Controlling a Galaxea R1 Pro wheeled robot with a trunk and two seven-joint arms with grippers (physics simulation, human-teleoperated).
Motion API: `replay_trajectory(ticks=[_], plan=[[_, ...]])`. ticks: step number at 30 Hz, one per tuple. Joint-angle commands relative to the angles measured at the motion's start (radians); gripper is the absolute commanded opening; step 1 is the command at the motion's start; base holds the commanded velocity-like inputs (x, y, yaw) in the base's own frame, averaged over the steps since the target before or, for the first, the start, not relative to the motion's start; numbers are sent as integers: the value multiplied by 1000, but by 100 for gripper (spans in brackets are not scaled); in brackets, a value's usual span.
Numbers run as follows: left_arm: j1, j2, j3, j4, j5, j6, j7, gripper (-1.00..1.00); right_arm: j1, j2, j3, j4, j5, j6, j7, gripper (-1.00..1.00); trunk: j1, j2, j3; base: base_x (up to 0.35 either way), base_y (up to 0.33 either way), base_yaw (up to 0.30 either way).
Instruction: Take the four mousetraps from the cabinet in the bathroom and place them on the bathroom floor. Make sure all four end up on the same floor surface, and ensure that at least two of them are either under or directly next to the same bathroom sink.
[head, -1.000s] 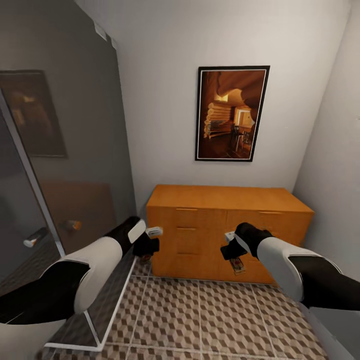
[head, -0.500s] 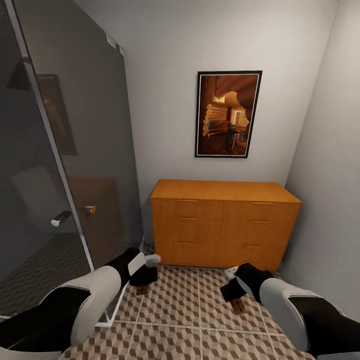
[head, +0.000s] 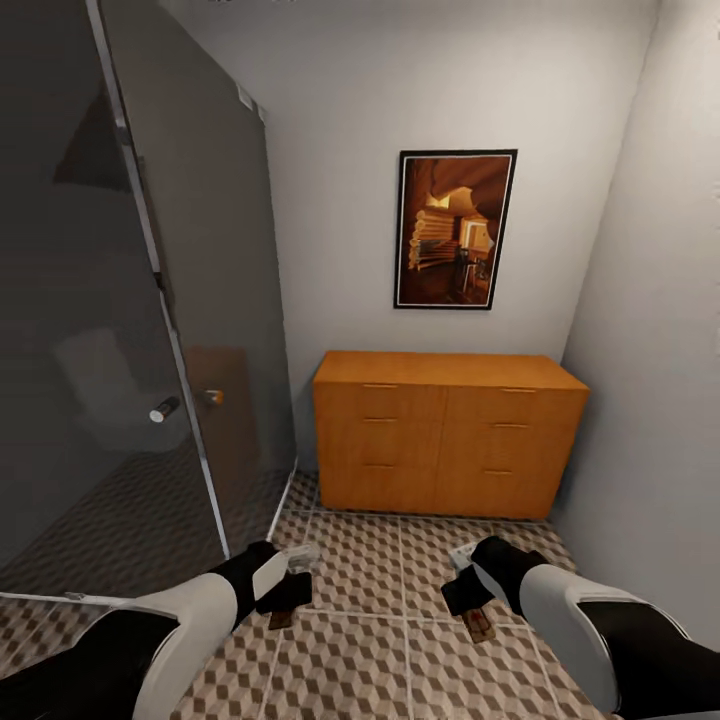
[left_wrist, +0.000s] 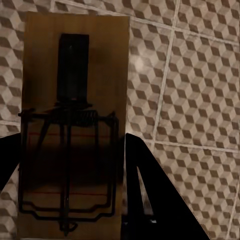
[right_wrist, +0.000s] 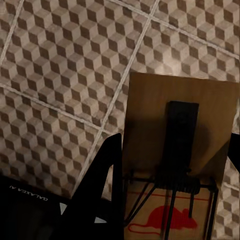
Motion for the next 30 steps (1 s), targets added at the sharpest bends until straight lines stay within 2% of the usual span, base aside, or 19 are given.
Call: replay_trajectory(ticks=[1, 9, 12, 17, 23, 30], plan=[[5, 1, -8, 0, 6, -4, 3, -100, -1, 0, -1, 2, 8, 2, 5, -100, -1, -1, -1, -337, 122, 0], [47, 3, -8, 0, 5, -23, 2, -100, -4, 7, -1, 2, 9, 1, 5, -100, -1, -1, -1, -336, 126, 0], [79, 6, -8, 0, 4, -29, 2, -100, -4, 31, 0, 3, 11, 4, 5, -100, -1, -1, -1, -336, 128, 0], [106, 10, -8, 0, 9, -85, 2, -100, -4, 35, -1, 3, 12, 7, 5, -100, -1, -1, -1, -288, 119, 0], [127, 9, -7, 0, 11, -111, 2, -100, -4, 36, -1, 3, 11, 10, 5, -100, -1, -1, -1, -69, 33, 27], [130, 15, -6, 0, 16, -108, 9, -100, -4, 36, -1, 3, 11, 12, 4, -100, -1, -1, -1, -3, 1, 243]])
